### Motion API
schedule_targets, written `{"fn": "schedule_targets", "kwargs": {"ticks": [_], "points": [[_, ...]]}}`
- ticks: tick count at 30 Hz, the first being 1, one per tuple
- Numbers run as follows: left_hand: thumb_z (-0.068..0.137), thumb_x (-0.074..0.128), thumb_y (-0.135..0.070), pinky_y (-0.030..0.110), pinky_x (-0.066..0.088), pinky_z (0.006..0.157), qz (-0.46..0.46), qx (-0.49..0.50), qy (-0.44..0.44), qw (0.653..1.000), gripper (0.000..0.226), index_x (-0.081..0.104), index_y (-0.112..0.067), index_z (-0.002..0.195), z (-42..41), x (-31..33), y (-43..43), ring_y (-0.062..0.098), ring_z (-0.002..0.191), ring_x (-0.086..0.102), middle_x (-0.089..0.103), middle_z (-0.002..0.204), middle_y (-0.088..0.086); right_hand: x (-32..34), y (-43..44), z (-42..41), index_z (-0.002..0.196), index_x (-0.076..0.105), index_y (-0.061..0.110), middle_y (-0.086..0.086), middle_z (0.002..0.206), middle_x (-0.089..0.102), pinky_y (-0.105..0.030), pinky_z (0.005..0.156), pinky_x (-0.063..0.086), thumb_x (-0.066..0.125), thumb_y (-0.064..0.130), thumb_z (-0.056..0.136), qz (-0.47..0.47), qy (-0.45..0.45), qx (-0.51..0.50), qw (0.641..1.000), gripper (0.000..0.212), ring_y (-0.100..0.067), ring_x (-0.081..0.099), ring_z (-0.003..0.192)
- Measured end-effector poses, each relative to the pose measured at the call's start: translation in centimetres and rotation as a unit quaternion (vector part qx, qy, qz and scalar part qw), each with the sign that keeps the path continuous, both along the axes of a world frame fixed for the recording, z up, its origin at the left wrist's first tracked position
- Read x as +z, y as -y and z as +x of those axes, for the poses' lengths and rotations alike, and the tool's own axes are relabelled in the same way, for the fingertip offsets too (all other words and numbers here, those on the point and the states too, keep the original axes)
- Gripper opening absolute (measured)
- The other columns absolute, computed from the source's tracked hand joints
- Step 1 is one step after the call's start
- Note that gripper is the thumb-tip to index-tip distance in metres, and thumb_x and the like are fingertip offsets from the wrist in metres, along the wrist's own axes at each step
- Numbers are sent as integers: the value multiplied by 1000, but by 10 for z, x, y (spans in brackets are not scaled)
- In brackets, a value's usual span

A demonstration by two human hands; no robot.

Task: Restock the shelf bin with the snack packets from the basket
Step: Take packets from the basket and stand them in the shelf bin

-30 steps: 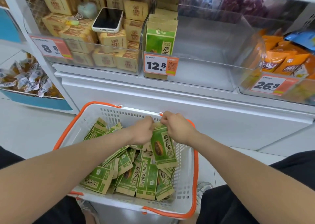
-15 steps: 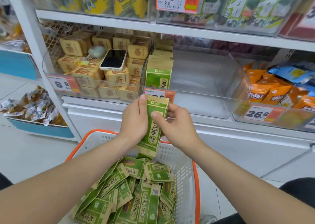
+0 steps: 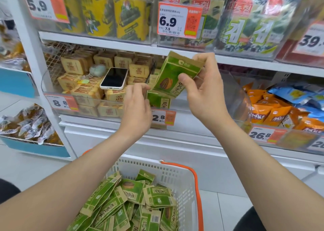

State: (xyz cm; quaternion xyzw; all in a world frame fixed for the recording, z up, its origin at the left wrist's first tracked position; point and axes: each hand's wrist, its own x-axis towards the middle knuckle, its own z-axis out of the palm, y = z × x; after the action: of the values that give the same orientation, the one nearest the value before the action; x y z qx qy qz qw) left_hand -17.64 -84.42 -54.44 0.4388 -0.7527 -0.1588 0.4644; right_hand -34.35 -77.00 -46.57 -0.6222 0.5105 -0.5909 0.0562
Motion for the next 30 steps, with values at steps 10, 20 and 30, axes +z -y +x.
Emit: {"fn": "schedule_targets", "kwargs": {"ticks": [10,20,30], "points": [[105,54,-14,42,54,79,-25,0,-7,1000,29,64,-29,128,6,5,28,15,89,62,65,96,-5,-15,13,6,111,47,20,2,83,66,-39,72,49,67,9,97,86,-151,-7,985,27,-17,58,73],[97,75,-18,7,46,70,38,22,-62,997,20,73,-33,84,3,29,46,-12,71,62,68,78,-23,-17,41,1,101,52,23,0,84,69,-38,65,50,72,24,96,151,-238,-78,957,21,-25,62,78],[100,69,-27,32,57,76,70,-17,-114,991,14,81,-29,94,8,30,57,1,71,64,74,79,-14,-48,50,29,116,44,18,-5,103,37,-40,68,30,64,19,97,137,-466,-176,856,27,-29,40,87]]}}
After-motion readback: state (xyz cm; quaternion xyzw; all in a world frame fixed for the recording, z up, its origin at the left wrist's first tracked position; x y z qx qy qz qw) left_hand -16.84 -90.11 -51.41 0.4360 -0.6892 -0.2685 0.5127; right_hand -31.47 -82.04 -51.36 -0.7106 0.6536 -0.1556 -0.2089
